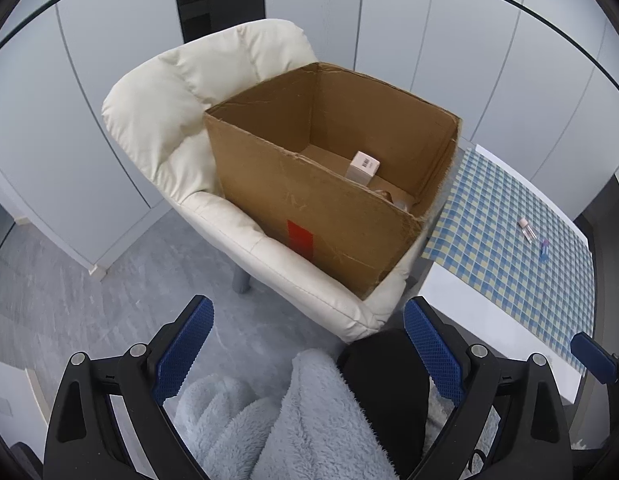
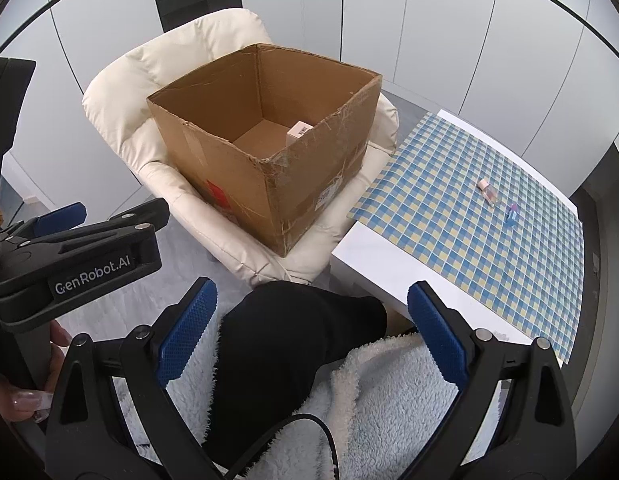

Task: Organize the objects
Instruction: 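Move both open tools over the checked table toward the pink items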

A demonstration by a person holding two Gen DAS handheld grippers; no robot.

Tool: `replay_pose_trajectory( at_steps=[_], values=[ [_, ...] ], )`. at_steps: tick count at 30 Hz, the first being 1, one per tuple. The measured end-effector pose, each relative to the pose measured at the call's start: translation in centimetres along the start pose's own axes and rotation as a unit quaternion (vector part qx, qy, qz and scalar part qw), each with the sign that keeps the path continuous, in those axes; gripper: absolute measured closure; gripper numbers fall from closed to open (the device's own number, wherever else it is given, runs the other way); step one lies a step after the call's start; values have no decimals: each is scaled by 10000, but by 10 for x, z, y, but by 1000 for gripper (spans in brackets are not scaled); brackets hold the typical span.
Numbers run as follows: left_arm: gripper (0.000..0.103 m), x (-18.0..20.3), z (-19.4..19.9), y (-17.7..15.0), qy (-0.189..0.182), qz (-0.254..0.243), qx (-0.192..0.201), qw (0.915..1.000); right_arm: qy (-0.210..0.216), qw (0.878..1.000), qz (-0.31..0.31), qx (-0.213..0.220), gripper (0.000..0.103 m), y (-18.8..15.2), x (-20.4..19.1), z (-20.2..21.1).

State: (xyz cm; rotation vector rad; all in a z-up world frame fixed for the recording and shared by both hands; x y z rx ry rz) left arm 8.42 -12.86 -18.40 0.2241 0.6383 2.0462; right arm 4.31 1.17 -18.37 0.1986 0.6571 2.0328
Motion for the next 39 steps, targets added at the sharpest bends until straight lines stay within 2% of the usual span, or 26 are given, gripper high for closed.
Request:
replay_pose_trajectory(
  at_steps=[13, 31, 39],
  values=[
    [6, 48, -1, -1, -249, -447, 0, 9987, -174, 9990, -410, -22, 5, -13, 37, 6],
    [6, 132, 3, -14, -607, -1170, -35, 9913, -503, 9924, -1121, -53, 5, -42, 109, 23],
    [6, 175, -1, -23, -759, -1518, -92, 9855, -740, 9856, -1516, -87, 5, -59, 148, 32]
  ],
)
Point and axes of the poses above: each gripper's, at about its wrist camera, not at the fingertips, and z roughly against the way its jaws point, x to its right, y to its top, the point moved 9 cm from there along -z, roughly the way its jaws point, and after that the axes turned 7 degrees about y, right-handed, at the moved point
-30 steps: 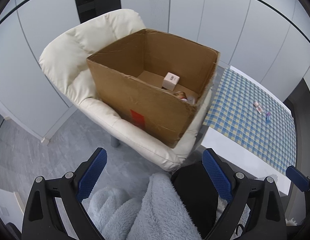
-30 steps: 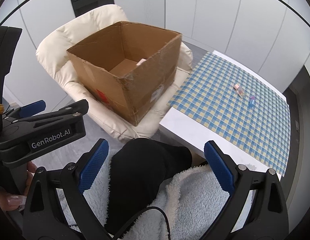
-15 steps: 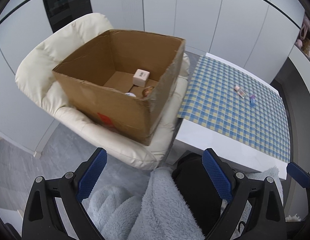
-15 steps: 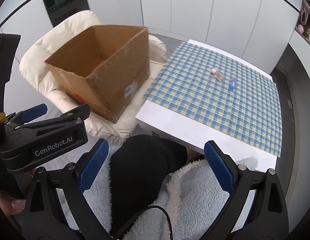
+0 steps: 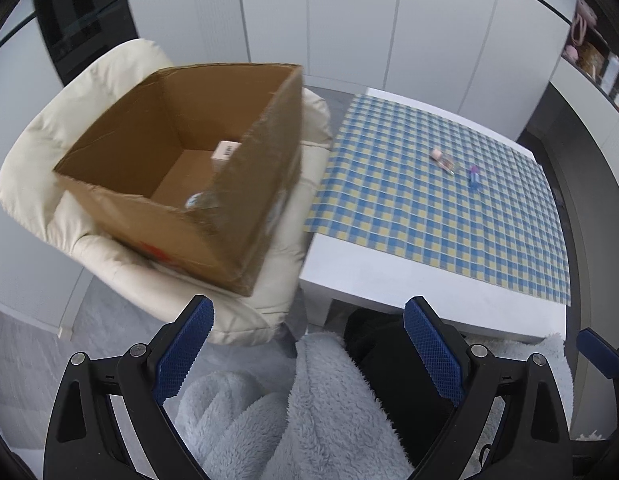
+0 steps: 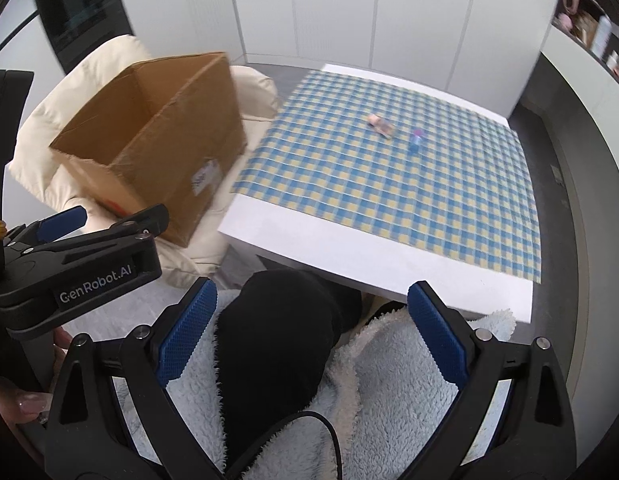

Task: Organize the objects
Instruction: 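Move both open tools over the checked table toward the pink items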

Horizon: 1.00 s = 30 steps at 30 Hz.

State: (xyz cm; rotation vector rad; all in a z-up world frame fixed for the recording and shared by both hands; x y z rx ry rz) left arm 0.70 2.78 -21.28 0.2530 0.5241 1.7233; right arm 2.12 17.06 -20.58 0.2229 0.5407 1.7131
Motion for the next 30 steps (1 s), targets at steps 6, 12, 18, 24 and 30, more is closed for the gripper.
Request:
replay_pose_trajectory(
  at_steps=[6, 12, 18, 24, 30],
  values=[
    [6, 31, -9, -1, -111, -265, -93, 9995, -108, 9994, -323, -58, 5, -4, 35, -1],
    [6, 56, -16, 2, -72, -490, -94, 9987, -130, 9980, -597, -133, 5, -7, 58, -9],
    [6, 72, -22, 6, 22, -647, -49, 9979, -113, 9971, -733, -186, 5, -9, 72, -19],
    [6, 84, -34, 23, 145, -717, 134, 9972, -256, 9963, -813, -66, 5, 1, 92, -27],
    [6, 95, -56, 40, 287, -788, 195, 9963, -348, 9937, -1069, -34, 5, 18, 125, -49]
  ],
)
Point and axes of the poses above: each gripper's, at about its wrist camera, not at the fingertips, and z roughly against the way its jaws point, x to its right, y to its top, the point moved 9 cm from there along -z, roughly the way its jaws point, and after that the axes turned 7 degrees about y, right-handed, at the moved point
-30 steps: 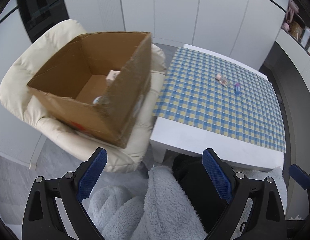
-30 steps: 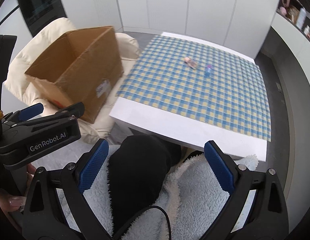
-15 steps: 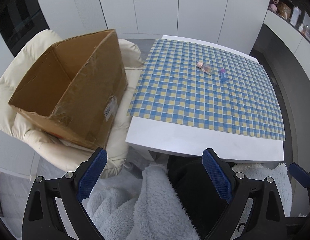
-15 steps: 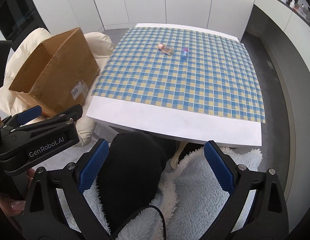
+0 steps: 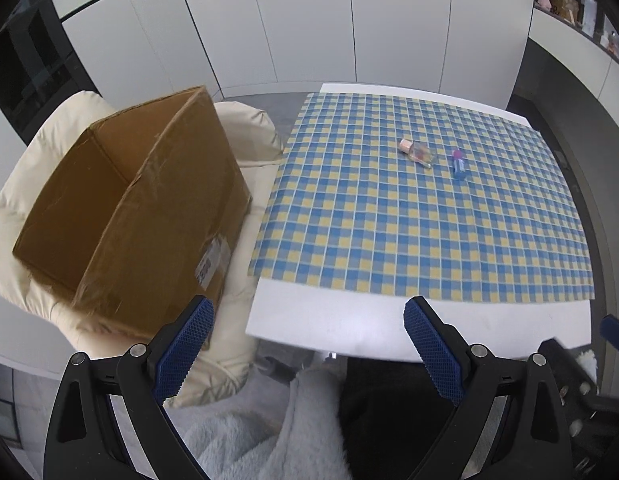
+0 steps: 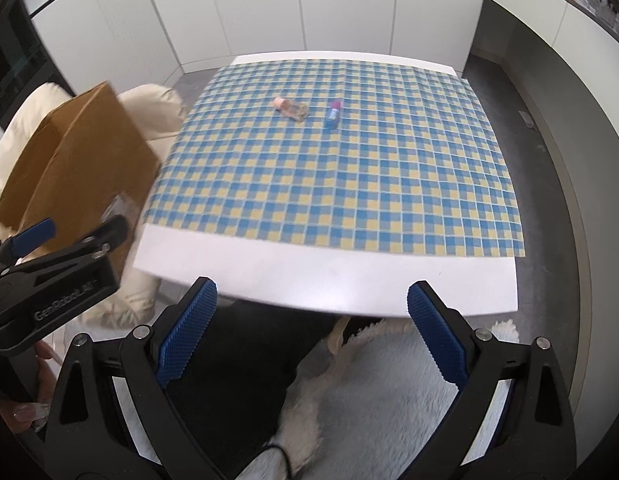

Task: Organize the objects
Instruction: 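Move both open tools over the checked table toward the pink items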

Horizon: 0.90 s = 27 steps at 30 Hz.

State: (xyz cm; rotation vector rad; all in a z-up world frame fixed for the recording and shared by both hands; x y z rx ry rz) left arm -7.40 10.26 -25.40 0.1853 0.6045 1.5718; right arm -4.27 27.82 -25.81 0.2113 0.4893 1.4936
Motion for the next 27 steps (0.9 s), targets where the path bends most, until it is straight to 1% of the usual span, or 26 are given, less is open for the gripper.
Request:
replay_pose_trajectory(
  at_steps=[5, 8, 12, 15, 17, 18, 20, 22, 23, 25, 27],
  values=[
    [6, 13, -28, 18, 35, -59, 2, 10000, -84, 9997, -195, 100, 5, 29, 23, -23],
    [6, 22, -49, 33, 139, -133, 30, 9998, -137, 9993, -285, 216, 5, 52, 39, -41],
    [6, 33, -79, 53, 171, -227, 23, 9996, 32, 9988, -237, 418, 5, 84, 57, -75],
    [6, 41, -101, 68, 145, -413, 29, 9990, 119, 9972, 191, 707, 5, 111, 68, -100],
    [6, 46, -113, 76, 98, -452, 32, 9989, 264, 9951, 567, 765, 5, 128, 74, -118],
    [6, 48, -118, 80, 56, -447, 27, 9990, 275, 9941, 751, 729, 5, 136, 78, -129],
    [6, 53, -133, 86, -33, -426, -58, 9991, 137, 9913, 1172, 589, 5, 150, 84, -151],
    [6, 58, -145, 90, -112, -406, -128, 9990, 95, 9872, 1495, 547, 5, 160, 87, -167],
    [6, 62, -152, 93, -165, -417, -175, 9988, 121, 9843, 1692, 487, 5, 166, 88, -179],
    [6, 67, -163, 95, -244, -446, -268, 9983, 152, 9811, 1893, 383, 5, 171, 89, -195],
    [6, 74, -175, 97, -343, -468, -382, 9976, 288, 9763, 2127, 280, 5, 175, 87, -210]
  ],
)
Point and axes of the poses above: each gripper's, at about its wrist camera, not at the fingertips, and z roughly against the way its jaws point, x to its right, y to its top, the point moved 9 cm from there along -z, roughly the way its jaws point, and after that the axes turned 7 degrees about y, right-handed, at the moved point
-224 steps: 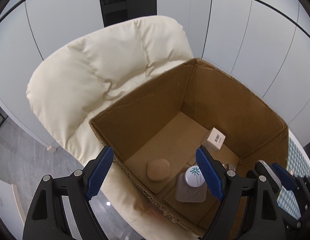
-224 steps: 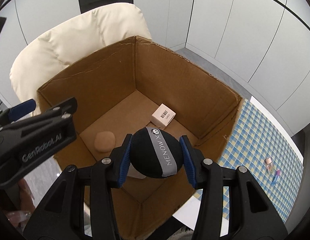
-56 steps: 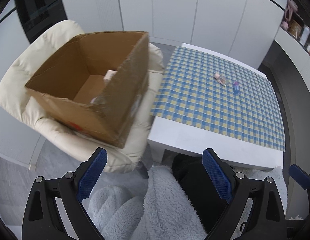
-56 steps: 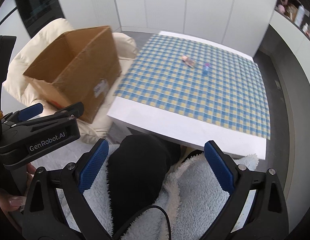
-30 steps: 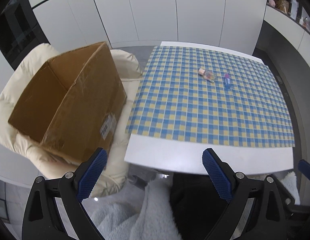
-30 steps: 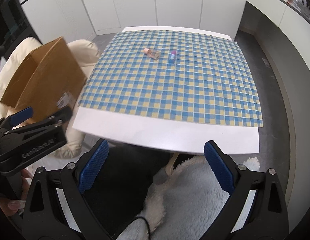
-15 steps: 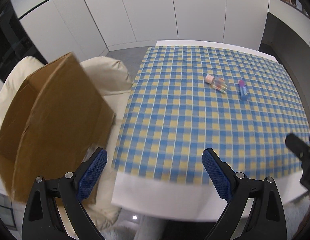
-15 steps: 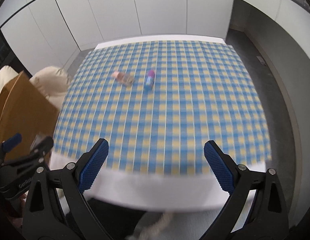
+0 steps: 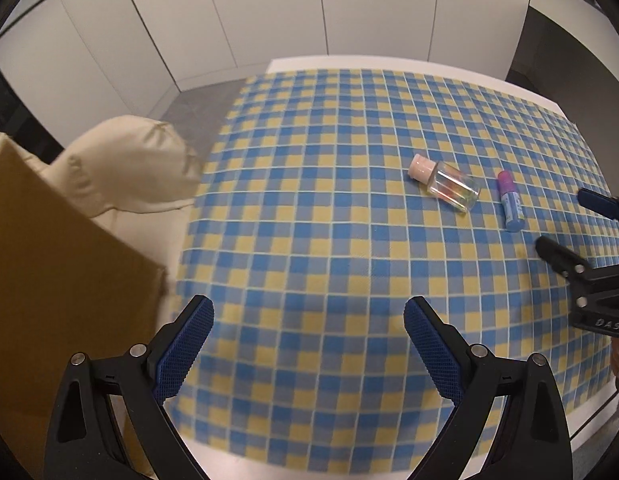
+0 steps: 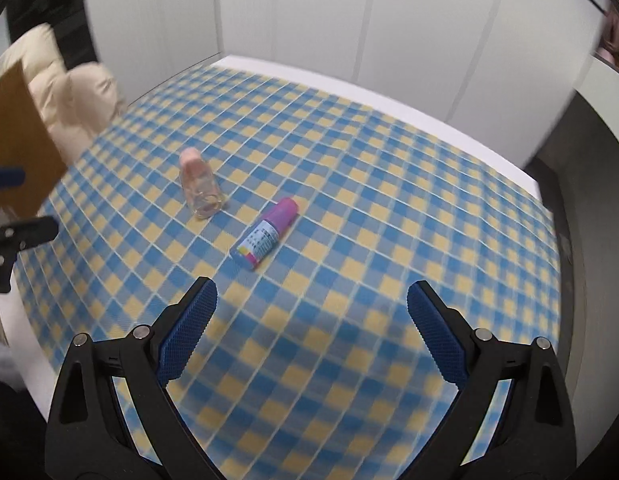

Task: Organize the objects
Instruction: 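Grasp the pink-capped blue tube with the right tool, then grasp the clear pink-capped bottle with the left tool while the right tool holds the tube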

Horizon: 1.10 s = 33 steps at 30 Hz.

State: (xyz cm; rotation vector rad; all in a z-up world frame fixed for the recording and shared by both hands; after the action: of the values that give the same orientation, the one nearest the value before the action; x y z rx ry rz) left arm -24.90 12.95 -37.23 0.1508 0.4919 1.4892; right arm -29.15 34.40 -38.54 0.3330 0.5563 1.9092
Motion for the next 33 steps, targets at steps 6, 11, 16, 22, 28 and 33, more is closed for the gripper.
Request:
replay_pose_trajectory(
  at_steps=[6, 11, 16, 22, 28, 33],
  values=[
    [6, 14, -25, 7, -55, -95, -110, 9999, 128, 9982, 572, -130, 5, 6, -3, -35],
    [7, 20, -42, 10, -266, 32, -275, 9993, 111, 9936, 1126, -51, 10, 22, -13, -48],
    [6, 25, -49, 19, -224, -57, -190, 9996, 361, 9883, 1484, -51, 50, 37, -29, -56],
    [6, 30, -45, 30, -216, -110, -54, 9997, 799, 9918, 994, -29, 83, 32, -31, -54],
    [6, 37, -36, 33, -264, -176, 42, 9995, 736, 9968, 304, 22, 83, 22, -8, -48],
    [6, 50, -34, 40, -300, -323, 184, 9989, 663, 9976, -175, 14, 83, 6, 10, -37]
  ],
)
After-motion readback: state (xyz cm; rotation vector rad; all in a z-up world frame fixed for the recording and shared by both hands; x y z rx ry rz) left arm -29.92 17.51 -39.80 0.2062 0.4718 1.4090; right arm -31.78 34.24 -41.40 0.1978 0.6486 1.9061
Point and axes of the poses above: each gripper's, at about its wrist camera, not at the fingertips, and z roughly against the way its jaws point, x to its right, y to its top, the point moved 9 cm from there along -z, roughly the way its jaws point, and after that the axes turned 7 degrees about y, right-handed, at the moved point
